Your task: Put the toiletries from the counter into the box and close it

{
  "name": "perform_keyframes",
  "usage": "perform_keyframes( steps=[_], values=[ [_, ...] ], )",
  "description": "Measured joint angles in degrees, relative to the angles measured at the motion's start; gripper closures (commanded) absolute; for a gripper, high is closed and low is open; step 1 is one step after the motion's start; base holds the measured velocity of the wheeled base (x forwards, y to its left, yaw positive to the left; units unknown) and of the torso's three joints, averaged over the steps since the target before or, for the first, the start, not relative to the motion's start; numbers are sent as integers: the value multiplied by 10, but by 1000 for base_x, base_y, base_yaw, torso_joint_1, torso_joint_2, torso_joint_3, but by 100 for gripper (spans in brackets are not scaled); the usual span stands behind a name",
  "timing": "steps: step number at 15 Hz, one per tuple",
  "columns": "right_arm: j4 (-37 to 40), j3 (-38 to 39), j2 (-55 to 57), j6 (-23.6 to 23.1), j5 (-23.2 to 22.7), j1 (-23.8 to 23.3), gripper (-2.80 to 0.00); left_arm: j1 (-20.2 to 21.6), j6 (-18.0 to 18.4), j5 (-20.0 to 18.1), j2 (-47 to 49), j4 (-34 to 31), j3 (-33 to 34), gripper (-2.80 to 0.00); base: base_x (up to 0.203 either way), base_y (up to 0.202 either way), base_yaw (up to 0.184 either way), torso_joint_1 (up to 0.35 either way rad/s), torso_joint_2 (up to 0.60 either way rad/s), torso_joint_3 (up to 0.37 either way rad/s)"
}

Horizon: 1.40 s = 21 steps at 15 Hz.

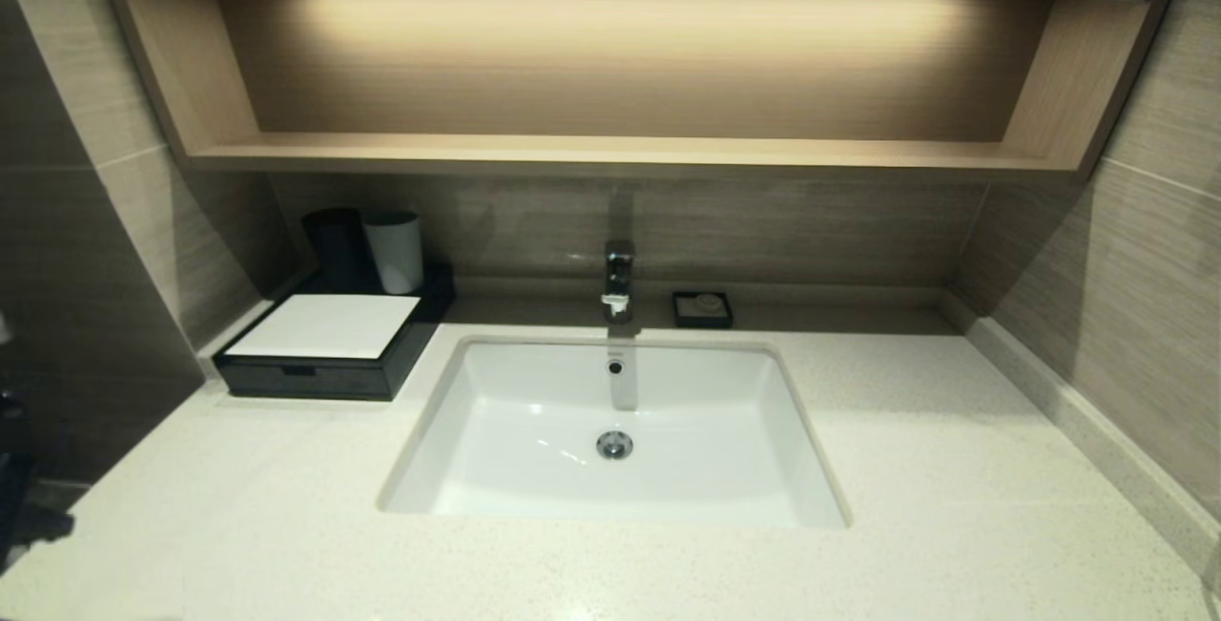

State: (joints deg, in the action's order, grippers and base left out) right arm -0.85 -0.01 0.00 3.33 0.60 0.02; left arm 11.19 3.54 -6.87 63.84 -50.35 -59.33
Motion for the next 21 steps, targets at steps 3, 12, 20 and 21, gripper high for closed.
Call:
perform_keyframes(
  steps=[3, 12, 20, 21],
  values=[
    [0, 0, 0, 0, 0, 0, 0, -54, 13, 12, -197, 17, 111, 0, 0, 0, 0, 0, 0, 0],
    [0, 0, 0, 0, 0, 0, 0, -109, 21, 92, -576, 418, 540, 0, 0, 0, 0, 0, 0, 0],
    [0, 0, 0, 0, 0, 0, 0, -111, -30, 71, -639, 507, 593, 0, 0, 0, 0, 0, 0, 0],
    [0, 0, 0, 0, 0, 0, 0, -111, -30, 71, -639, 507, 593, 0, 0, 0, 0, 0, 0, 0]
  ],
)
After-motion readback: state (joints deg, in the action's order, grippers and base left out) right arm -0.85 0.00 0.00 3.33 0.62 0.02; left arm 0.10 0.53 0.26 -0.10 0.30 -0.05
